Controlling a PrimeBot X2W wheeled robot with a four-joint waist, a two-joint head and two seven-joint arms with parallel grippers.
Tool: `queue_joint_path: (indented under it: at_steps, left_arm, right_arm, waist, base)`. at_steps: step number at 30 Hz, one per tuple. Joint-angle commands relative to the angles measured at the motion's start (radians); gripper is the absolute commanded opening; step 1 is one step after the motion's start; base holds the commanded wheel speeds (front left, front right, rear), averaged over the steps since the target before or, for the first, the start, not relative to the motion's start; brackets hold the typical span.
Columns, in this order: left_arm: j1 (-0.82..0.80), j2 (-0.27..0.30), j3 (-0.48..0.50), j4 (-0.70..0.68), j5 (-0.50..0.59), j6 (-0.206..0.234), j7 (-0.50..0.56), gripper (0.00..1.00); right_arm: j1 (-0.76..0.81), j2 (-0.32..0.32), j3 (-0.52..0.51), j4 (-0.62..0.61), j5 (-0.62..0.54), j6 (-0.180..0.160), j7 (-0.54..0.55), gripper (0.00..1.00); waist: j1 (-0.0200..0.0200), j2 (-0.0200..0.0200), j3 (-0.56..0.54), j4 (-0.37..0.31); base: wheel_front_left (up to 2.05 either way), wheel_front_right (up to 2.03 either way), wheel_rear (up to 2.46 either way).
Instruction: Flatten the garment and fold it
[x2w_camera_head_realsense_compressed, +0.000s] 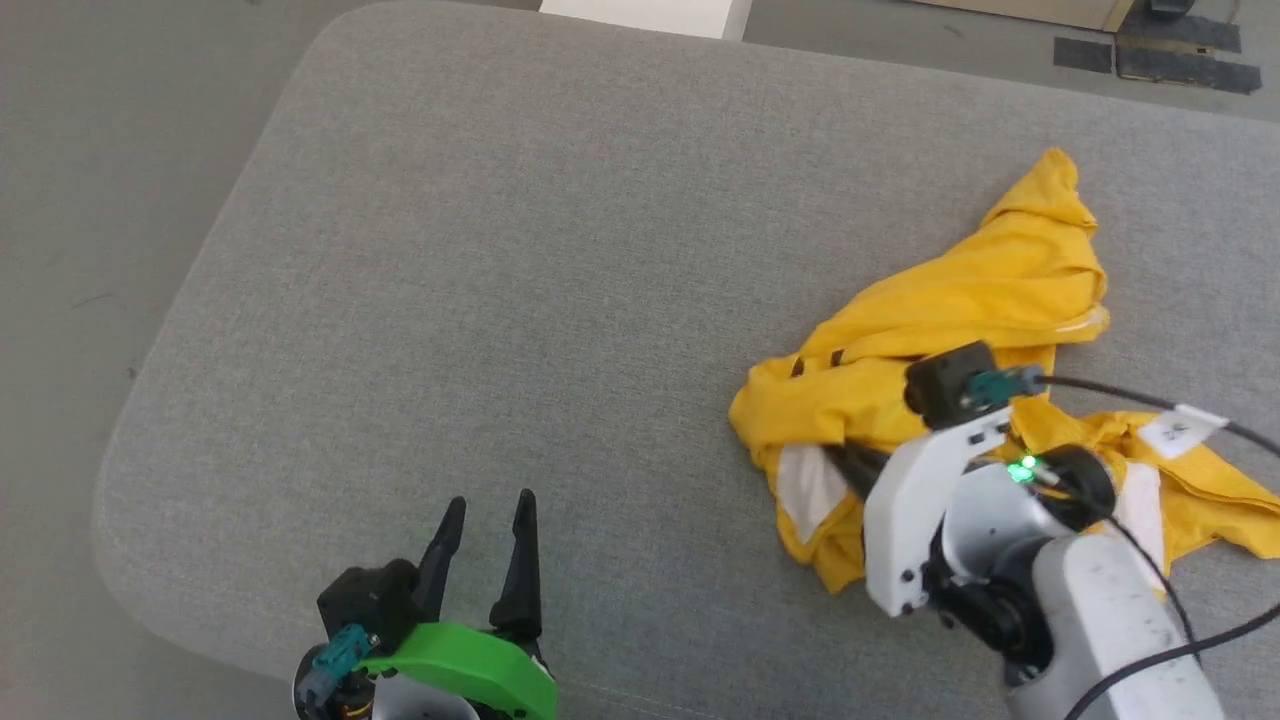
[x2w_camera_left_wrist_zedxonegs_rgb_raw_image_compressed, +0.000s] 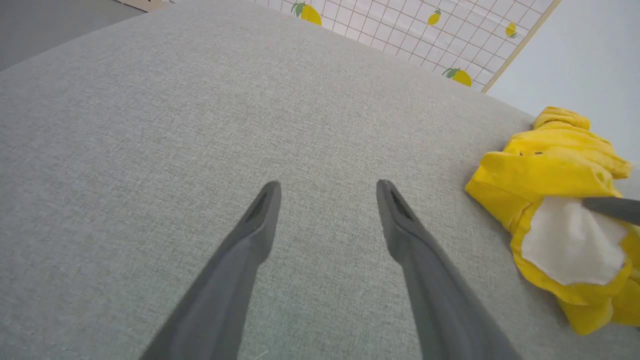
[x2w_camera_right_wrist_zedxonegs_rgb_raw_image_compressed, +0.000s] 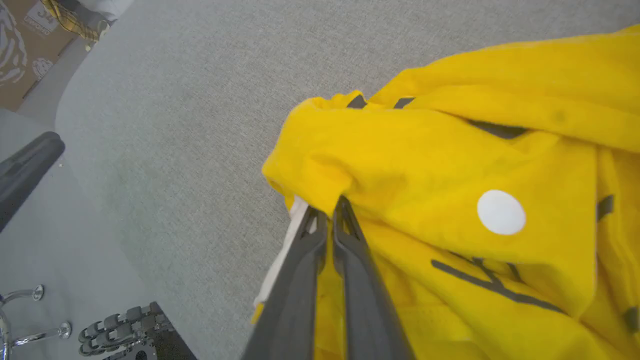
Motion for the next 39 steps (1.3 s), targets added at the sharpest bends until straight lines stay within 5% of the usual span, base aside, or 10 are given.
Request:
queue_joint_path:
  at_steps: [1,3,4,11,21,26,33,39]
  left_arm:
    - [-0.006,0.007,-0.002,0.004,0.000,-0.003,-0.001,1.00]
    - [-0.008,0.004,-0.010,0.010,0.000,-0.005,0.002,1.00]
    - [-0.009,0.002,-0.015,0.013,0.000,-0.007,0.003,1.00]
    - [0.008,0.005,-0.022,0.017,-0.003,-0.008,0.002,1.00]
    - [0.036,0.005,-0.017,-0.024,-0.002,-0.007,-0.010,1.00]
    - [0.044,0.005,-0.022,-0.019,0.003,-0.009,-0.012,1.00]
    - [0.055,0.007,-0.013,-0.029,0.017,-0.009,-0.018,1.00]
    - [0.054,0.007,-0.016,-0.026,0.026,-0.009,-0.019,1.00]
  right_arm:
    - [0.005,0.003,0.004,0.034,-0.005,-0.001,-0.006,0.12]
    - [0.016,0.007,0.001,0.092,-0.024,-0.001,-0.022,0.93]
    - [0.018,0.008,-0.001,0.117,-0.038,-0.001,-0.043,1.00]
    - [0.020,0.022,-0.036,0.071,0.003,-0.001,-0.142,1.00]
    - [0.209,0.036,-0.393,-0.259,-0.067,-0.001,-0.411,1.00]
    - [0.370,0.037,-0.491,-0.228,-0.069,-0.001,-0.559,1.00]
    - [0.475,0.037,-0.434,-0.066,0.062,-0.001,-0.746,1.00]
    - [0.404,0.038,-0.433,-0.055,-0.006,-0.001,-0.748,1.00]
  waist:
    - [0.0000,0.0000,-0.003,0.007]
    - [0.0000,0.0000,-0.009,0.015]
    - [0.0000,0.0000,-0.014,0.020]
    - [0.0000,0.0000,-0.059,0.011]
    - [0.0000,0.0000,-0.072,-0.053]
    - [0.0000,0.0000,-0.067,-0.072]
    - [0.0000,0.0000,-0.062,-0.090]
    - [0.0000,0.0000,-0.052,-0.096]
  base:
    - [0.00,0.00,0.00]
    - [0.00,0.00,0.00]
    - [0.00,0.00,0.00]
    - [0.00,0.00,0.00]
    - [0.00,0.00,0.00]
    - [0.00,0.00,0.00]
    - [0.00,0.00,0.00]
    - [0.00,0.00,0.00]
